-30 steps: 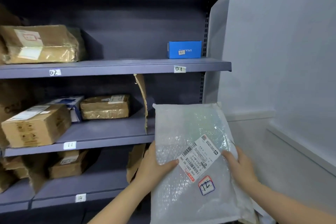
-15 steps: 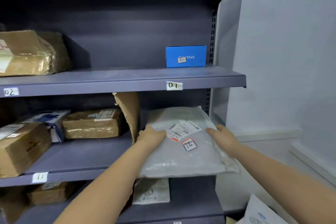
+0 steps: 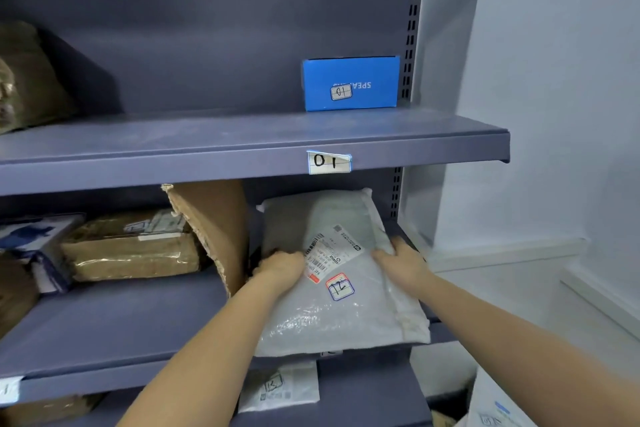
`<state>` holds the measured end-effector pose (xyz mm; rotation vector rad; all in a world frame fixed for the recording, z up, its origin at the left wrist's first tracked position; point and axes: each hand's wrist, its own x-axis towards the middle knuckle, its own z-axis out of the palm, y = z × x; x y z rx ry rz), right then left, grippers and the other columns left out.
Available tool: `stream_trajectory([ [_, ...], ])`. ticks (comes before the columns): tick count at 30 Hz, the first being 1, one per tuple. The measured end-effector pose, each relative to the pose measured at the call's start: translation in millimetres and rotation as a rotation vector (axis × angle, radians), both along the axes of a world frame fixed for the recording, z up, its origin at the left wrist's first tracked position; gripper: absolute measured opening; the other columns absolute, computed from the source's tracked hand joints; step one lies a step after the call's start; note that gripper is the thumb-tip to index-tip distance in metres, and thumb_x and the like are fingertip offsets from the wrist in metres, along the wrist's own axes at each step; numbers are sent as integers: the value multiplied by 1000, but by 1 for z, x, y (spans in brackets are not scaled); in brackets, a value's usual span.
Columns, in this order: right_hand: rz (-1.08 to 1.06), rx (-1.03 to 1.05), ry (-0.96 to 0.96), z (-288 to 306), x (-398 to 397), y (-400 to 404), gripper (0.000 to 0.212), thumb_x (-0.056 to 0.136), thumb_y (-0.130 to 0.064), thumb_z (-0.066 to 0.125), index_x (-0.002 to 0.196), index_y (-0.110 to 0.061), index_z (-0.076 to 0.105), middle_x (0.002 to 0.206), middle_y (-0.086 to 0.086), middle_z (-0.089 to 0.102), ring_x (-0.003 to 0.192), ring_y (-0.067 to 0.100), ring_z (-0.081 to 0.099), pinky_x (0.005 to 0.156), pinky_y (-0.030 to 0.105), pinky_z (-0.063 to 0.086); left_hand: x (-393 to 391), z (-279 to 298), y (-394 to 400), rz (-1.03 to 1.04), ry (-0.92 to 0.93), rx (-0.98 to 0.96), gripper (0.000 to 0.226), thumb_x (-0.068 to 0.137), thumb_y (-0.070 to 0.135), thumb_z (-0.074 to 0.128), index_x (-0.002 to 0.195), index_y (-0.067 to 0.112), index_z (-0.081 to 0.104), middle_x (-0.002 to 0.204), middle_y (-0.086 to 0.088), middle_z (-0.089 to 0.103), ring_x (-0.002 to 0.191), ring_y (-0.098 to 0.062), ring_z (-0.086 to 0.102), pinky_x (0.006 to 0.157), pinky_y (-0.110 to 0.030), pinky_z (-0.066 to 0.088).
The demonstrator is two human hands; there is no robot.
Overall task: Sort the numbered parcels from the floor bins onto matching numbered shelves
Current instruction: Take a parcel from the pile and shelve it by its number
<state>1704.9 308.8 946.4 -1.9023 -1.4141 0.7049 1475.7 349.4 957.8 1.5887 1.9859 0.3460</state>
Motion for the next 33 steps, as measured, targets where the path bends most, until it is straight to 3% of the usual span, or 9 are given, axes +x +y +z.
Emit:
stream_trajectory([
  [4, -21, -16, -81, -1, 10, 1, 43, 87, -48, 51, 117, -17, 54, 110, 8, 62, 96, 27, 55, 82, 34, 43, 7, -8, -6, 20, 61, -25, 61, 96, 44, 24, 146, 10, 36, 151, -23, 30, 135, -39, 33, 113, -45, 27],
  [8, 32, -85, -117, 7, 11, 1, 50, 90, -47, 50, 124, -11, 52, 114, 10, 59, 94, 26, 51, 78, 32, 39, 2, -7, -11, 36, 63, -2, 59, 101, 43, 25, 150, 11, 29, 154, -22, 23, 139, -38, 27, 115, -43, 22],
  [14, 56, -31, -94, 18, 10, -16, 39, 92, -37, 54, 122, -12, 54, 114, 7, 62, 93, 23, 53, 78, 29, 40, 2, 4, -20, -34, 7, 76, 57, 97, 43, 34, 138, 6, 47, 140, -20, 45, 125, -37, 45, 103, -38, 39],
  [16, 62, -6, -85, 21, 10, -28, 37, 92, -32, 55, 124, -12, 52, 114, 5, 61, 94, 22, 53, 78, 29, 41, 3, 8, -32, -94, 9, 104, 56, 91, 47, 36, 129, 9, 54, 132, -15, 54, 117, -34, 51, 97, -36, 43],
  [19, 29, 33, -125, 21, 12, -49, 35, 90, -30, 55, 122, -15, 52, 104, 0, 57, 96, 21, 55, 77, 29, 42, 3, 7, -54, -129, 58, 133, 59, 80, 56, 37, 123, 20, 57, 129, -9, 57, 117, -32, 52, 100, -39, 42],
  [22, 59, 19, -159, 11, 14, -63, 46, 89, -30, 56, 133, -20, 48, 119, 1, 58, 112, 23, 55, 84, 29, 41, 2, -2, -74, -125, 104, 102, 64, 85, 61, 34, 141, 33, 43, 149, -1, 42, 134, -31, 40, 111, -40, 32],
  [25, 96, 10, -148, 1, 14, -68, 53, 91, -23, 55, 142, -21, 42, 134, 7, 53, 118, 25, 53, 94, 30, 43, 2, -13, -81, -140, -22, 99, 59, 94, 59, 37, 148, 35, 34, 155, 5, 34, 141, -26, 32, 116, -36, 25],
  [33, 24, 94, -229, 1, 23, -61, 53, 90, -4, 45, 140, -24, 45, 135, 6, 54, 118, 27, 54, 93, 32, 45, 33, -8, -68, -247, -24, 53, 56, 95, 58, 32, 149, 44, 25, 158, 7, 27, 143, -26, 28, 118, -38, 20],
])
